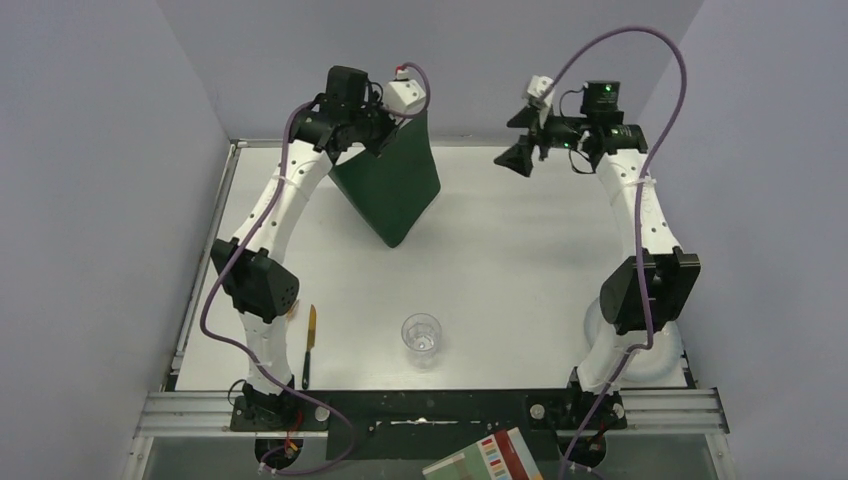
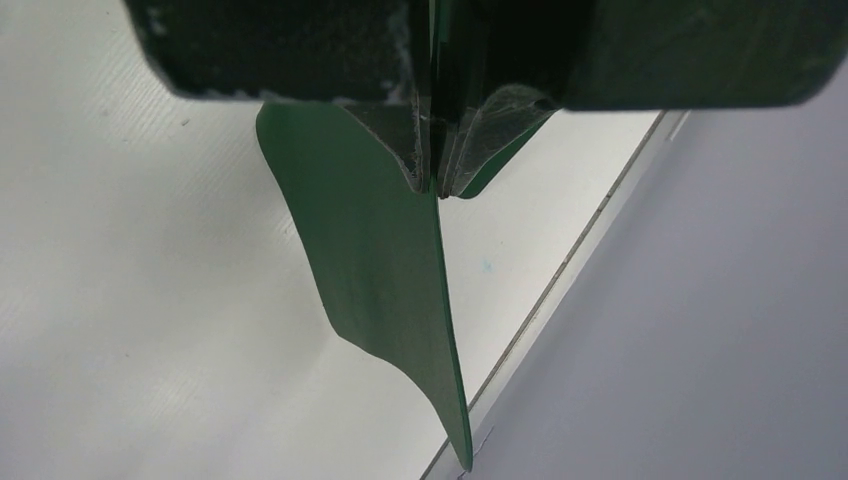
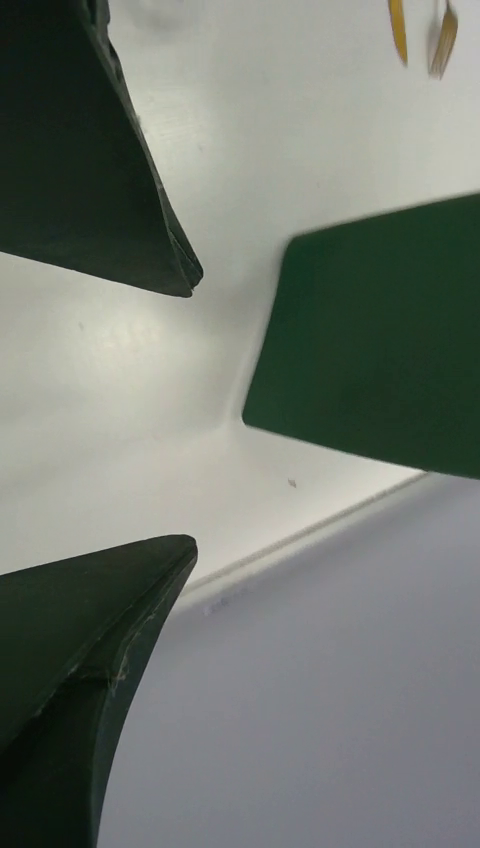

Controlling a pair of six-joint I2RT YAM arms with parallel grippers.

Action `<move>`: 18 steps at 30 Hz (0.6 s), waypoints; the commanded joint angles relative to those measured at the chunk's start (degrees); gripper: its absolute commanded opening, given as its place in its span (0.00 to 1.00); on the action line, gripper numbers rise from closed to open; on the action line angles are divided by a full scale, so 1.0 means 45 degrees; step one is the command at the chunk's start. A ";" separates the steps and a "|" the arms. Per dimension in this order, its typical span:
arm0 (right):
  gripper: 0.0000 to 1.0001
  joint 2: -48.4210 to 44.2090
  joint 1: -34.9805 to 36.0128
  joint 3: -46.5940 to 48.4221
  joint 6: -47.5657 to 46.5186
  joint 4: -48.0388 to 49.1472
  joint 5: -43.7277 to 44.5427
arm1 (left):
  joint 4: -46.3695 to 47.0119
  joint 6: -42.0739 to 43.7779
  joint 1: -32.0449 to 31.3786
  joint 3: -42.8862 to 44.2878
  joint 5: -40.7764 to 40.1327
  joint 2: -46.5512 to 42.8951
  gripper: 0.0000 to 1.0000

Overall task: Set the dinner table for one person
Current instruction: Flatten out the napkin at the center of the board.

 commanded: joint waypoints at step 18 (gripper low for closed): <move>0.93 0.6038 -0.1014 0.2368 -1.4761 -0.9420 -0.7877 | -0.1604 0.1405 -0.2603 -0.0233 0.1875 -0.1360 0.00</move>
